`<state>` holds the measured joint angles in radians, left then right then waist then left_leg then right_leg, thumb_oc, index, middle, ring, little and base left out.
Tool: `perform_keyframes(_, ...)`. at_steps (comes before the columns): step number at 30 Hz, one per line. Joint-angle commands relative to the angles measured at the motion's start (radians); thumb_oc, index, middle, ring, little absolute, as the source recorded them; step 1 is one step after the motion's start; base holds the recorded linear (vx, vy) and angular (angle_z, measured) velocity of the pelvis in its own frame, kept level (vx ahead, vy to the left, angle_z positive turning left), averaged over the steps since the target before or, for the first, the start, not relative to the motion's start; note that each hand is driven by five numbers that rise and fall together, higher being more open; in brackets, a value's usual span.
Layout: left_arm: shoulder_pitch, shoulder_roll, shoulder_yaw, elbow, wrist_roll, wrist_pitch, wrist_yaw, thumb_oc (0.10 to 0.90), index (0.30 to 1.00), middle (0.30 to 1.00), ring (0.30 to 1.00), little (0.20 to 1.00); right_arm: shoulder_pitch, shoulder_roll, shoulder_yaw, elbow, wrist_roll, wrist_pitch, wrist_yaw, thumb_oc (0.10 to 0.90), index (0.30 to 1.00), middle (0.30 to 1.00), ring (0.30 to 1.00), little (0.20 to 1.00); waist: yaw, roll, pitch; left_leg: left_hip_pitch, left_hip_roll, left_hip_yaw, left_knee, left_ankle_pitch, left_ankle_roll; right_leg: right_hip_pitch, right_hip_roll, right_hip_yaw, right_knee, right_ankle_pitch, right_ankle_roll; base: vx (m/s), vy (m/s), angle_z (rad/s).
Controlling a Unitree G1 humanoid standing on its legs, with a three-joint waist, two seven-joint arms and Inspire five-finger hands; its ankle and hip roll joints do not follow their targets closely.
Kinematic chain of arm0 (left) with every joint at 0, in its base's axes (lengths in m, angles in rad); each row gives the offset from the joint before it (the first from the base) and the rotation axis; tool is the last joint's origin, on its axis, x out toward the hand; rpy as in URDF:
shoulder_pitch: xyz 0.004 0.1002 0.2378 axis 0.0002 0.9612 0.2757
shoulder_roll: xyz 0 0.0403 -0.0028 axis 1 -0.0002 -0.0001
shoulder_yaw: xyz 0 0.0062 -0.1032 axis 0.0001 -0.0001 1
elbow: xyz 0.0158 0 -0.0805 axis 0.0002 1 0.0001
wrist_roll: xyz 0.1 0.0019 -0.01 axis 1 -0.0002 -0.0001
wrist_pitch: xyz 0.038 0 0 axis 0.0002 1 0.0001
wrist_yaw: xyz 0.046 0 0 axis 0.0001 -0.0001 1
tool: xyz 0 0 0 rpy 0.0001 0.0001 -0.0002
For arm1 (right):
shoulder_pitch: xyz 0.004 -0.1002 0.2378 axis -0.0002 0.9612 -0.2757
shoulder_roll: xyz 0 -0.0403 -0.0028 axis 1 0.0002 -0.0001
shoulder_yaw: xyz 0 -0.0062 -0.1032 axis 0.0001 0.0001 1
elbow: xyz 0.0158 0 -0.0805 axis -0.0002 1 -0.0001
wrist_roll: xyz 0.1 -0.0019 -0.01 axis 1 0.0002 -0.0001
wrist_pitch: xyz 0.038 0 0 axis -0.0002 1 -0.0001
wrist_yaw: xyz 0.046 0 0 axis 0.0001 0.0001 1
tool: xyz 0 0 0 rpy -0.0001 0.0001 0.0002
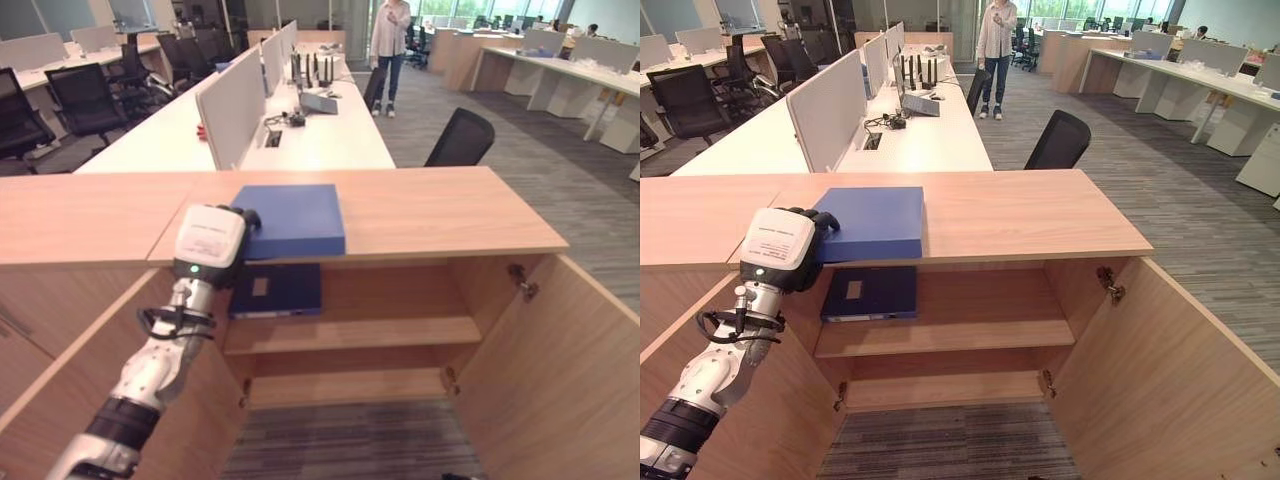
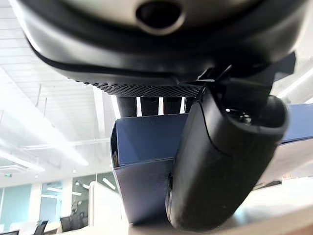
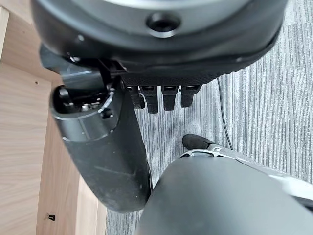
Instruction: Put the empty folder in the office cabinet
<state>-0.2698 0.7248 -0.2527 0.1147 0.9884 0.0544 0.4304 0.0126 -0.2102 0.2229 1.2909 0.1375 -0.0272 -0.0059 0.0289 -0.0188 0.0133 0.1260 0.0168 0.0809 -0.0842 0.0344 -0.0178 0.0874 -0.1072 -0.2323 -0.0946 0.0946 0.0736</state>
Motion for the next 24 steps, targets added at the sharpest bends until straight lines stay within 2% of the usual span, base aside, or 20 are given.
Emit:
perform_keyframes(1,-0.147,0.039,-0.017,-0.003,-0.030,-0.042,-0.007,0.400,0.300,0.300,0.300,0.300,-0.006,-0.043,0.067,0.042,-0.047,-0.002,-0.022,0.800,0.900,0.900,0.900,0.900,-0.014,-0.039,-0.005,0.021,-0.016,-0.037,-0.003,-0.101,-0.005,0.040,-0.017,-0.017,0.007,-0.055,0.069,0.00,0.000,0.00)
perform_keyframes(6,-0.162,0.018,-0.043,-0.029,-0.071,-0.066,-0.011,0.400,0.300,0.300,0.300,0.300,-0.010,-0.042,0.069,0.036,-0.034,-0.007,-0.024,0.800,0.900,0.900,0.900,0.900,-0.018,-0.042,-0.003,0.021,-0.016,-0.037,-0.003,-0.099,-0.005,0.039,-0.015,-0.015,0.007,-0.053,0.068,0.00,0.000,0.00)
perform_keyframes(9,-0.148,-0.013,-0.039,-0.147,-0.144,-0.119,-0.052,0.400,0.300,0.300,0.300,0.300,-0.007,-0.037,0.068,0.026,-0.023,-0.013,-0.027,0.800,0.900,0.900,0.900,0.900,-0.016,-0.045,0.003,0.018,-0.016,-0.041,-0.003,-0.097,-0.004,0.036,-0.016,-0.016,0.007,-0.051,0.068,0.00,0.000,0.00)
perform_keyframes(10,-0.146,-0.013,-0.037,-0.150,-0.145,-0.118,-0.054,0.400,0.300,0.300,0.300,0.300,-0.007,-0.037,0.069,0.026,-0.023,-0.013,-0.027,0.800,0.900,0.900,0.900,0.900,-0.017,-0.045,0.002,0.018,-0.016,-0.041,-0.003,-0.097,-0.004,0.036,-0.016,-0.016,0.007,-0.051,0.068,0.00,0.000,0.00)
perform_keyframes(11,-0.137,-0.025,-0.046,-0.227,-0.216,-0.164,-0.105,0.400,0.300,0.300,0.300,0.300,-0.006,-0.038,0.064,0.023,-0.017,-0.015,-0.029,0.800,0.900,0.900,0.900,0.900,-0.016,-0.045,0.005,0.016,-0.016,-0.043,-0.003,-0.096,-0.003,0.035,-0.016,-0.018,0.007,-0.050,0.067,0.00,0.000,0.00)
perform_keyframes(12,-0.103,-0.035,-0.052,-0.350,-0.356,-0.216,-0.206,0.400,0.300,0.300,0.300,0.300,-0.006,-0.037,0.049,0.021,-0.002,-0.013,-0.034,0.800,0.900,0.900,0.900,0.900,-0.012,-0.045,0.009,0.011,-0.019,-0.048,-0.003,-0.092,-0.001,0.030,-0.017,-0.021,0.007,-0.045,0.067,0.00,0.000,0.00)
perform_keyframes(13,-0.093,-0.032,-0.042,-0.367,-0.365,-0.213,-0.220,0.400,0.300,0.300,0.300,0.300,-0.005,-0.038,0.050,0.020,-0.002,-0.012,-0.034,0.800,0.900,0.900,0.900,0.900,-0.013,-0.044,0.009,0.013,-0.018,-0.048,-0.003,-0.093,-0.001,0.031,-0.017,-0.021,0.007,-0.046,0.068,0.00,0.000,0.00)
perform_keyframes(14,-0.044,-0.043,-0.045,-0.505,-0.522,-0.259,-0.327,0.400,0.300,0.300,0.300,0.300,0.001,-0.031,0.043,0.016,0.001,-0.009,-0.027,0.800,0.900,0.900,0.900,0.900,-0.009,-0.042,0.014,0.010,-0.020,-0.051,-0.003,-0.093,0.001,0.028,-0.019,-0.020,0.007,-0.043,0.069,0.00,0.000,0.00)
perform_keyframes(17,0.047,-0.074,-0.043,-0.574,-0.778,-0.269,-0.412,0.400,0.300,0.300,0.300,0.300,0.014,-0.022,0.040,0.015,-0.003,-0.003,-0.015,0.800,0.900,0.900,0.900,0.900,-0.006,-0.040,0.023,0.009,-0.021,-0.047,-0.003,-0.091,0.002,0.027,-0.021,-0.024,0.007,-0.041,0.070,-0.01,0.018,0.02)
perform_keyframes(18,0.053,-0.072,-0.037,-0.581,-0.786,-0.267,-0.418,0.400,0.300,0.300,0.300,0.300,0.016,-0.022,0.043,0.014,-0.003,-0.003,-0.015,0.800,0.900,0.900,0.900,0.900,-0.008,-0.039,0.021,0.009,-0.021,-0.047,-0.003,-0.092,0.002,0.027,-0.021,-0.024,0.007,-0.041,0.070,0.00,0.000,0.00)
perform_keyframes(19,0.113,-0.085,-0.031,-0.589,-0.962,-0.263,-0.454,0.400,0.300,0.300,0.300,0.300,0.014,-0.020,0.039,0.016,-0.009,0.004,-0.005,0.800,0.900,0.900,0.900,0.900,-0.002,-0.038,0.027,0.008,-0.022,-0.047,-0.003,-0.090,0.003,0.027,-0.022,-0.025,0.007,-0.039,0.070,0.00,0.000,0.00)
perform_keyframes(20,0.117,-0.083,-0.026,-0.593,-0.968,-0.261,-0.459,0.400,0.300,0.300,0.300,0.300,0.014,-0.020,0.040,0.015,-0.009,0.004,-0.005,0.800,0.900,0.900,0.900,0.900,-0.003,-0.038,0.026,0.009,-0.022,-0.047,-0.003,-0.090,0.003,0.027,-0.021,-0.025,0.007,-0.040,0.070,-0.01,0.022,-0.08)
perform_keyframes(21,0.183,-0.092,-0.001,-0.591,-1.120,-0.249,-0.485,0.400,0.300,0.300,0.300,0.300,0.014,-0.012,0.041,0.020,-0.014,0.014,0.005,0.800,0.900,0.900,0.900,0.900,0.002,-0.039,0.031,0.008,-0.022,-0.050,-0.003,-0.089,0.003,0.027,-0.022,-0.028,0.007,-0.038,0.069,0.00,0.010,-0.06)
perform_keyframes(23,0.208,-0.092,0.004,-0.579,-1.160,-0.243,-0.498,0.400,0.300,0.300,0.300,0.300,0.009,-0.009,0.044,0.023,-0.015,0.015,0.011,0.800,0.900,0.900,0.900,0.900,0.005,-0.040,0.033,0.007,-0.022,-0.052,-0.003,-0.088,0.002,0.028,-0.022,-0.029,0.007,-0.038,0.068,0.00,0.005,-0.03)
perform_keyframes(24,0.259,-0.099,0.007,-0.560,-1.246,-0.226,-0.522,0.400,0.300,0.300,0.300,0.300,0.004,-0.004,0.045,0.025,-0.016,0.019,0.023,0.800,0.900,0.900,0.900,0.900,0.013,-0.041,0.038,0.005,-0.022,-0.054,-0.003,-0.087,0.002,0.029,-0.022,-0.031,0.007,-0.038,0.067,0.00,0.000,0.00)
